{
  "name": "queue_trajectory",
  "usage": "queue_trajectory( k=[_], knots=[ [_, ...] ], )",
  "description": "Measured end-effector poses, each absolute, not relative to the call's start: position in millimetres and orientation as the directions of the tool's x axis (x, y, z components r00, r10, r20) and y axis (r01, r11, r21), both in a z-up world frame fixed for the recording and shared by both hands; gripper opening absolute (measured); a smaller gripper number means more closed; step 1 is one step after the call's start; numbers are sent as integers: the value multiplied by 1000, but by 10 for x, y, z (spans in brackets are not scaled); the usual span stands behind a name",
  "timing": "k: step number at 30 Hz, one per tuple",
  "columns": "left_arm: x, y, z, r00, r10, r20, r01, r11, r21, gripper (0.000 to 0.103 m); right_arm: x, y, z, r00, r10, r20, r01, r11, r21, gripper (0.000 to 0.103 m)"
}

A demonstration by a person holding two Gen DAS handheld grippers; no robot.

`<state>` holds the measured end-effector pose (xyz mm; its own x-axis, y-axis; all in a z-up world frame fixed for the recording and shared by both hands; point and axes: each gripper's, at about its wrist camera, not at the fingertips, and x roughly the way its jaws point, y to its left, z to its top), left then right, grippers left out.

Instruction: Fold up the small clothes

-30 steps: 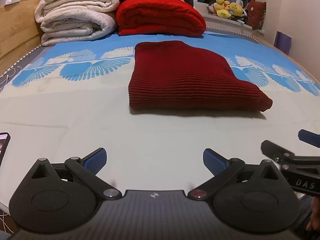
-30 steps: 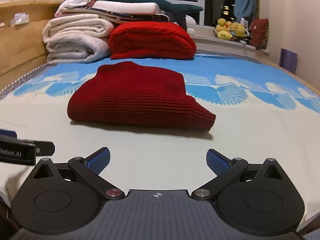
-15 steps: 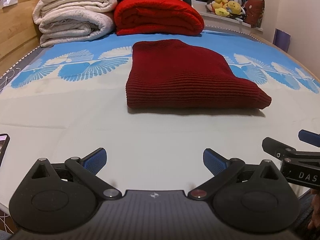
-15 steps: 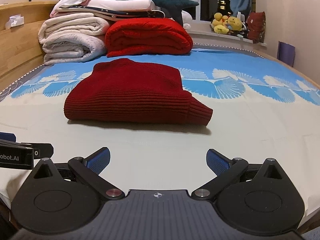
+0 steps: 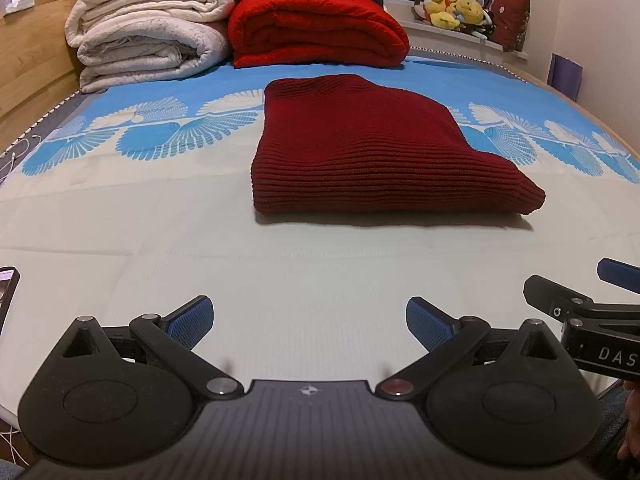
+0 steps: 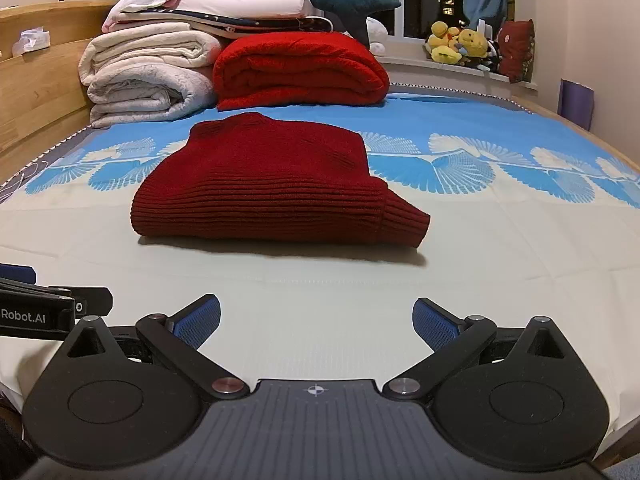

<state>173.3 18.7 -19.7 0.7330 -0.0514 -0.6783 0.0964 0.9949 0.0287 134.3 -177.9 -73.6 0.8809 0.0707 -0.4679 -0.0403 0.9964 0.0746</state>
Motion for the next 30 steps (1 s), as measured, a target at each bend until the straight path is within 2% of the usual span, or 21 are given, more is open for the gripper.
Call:
queue_trajectory(
  k=[30],
  knots=[
    [1752, 181, -245, 720, -52, -692, 109, 993, 39, 102, 1362, -1755, -739, 878, 72, -474, -43, 996, 72, 102]
  ],
)
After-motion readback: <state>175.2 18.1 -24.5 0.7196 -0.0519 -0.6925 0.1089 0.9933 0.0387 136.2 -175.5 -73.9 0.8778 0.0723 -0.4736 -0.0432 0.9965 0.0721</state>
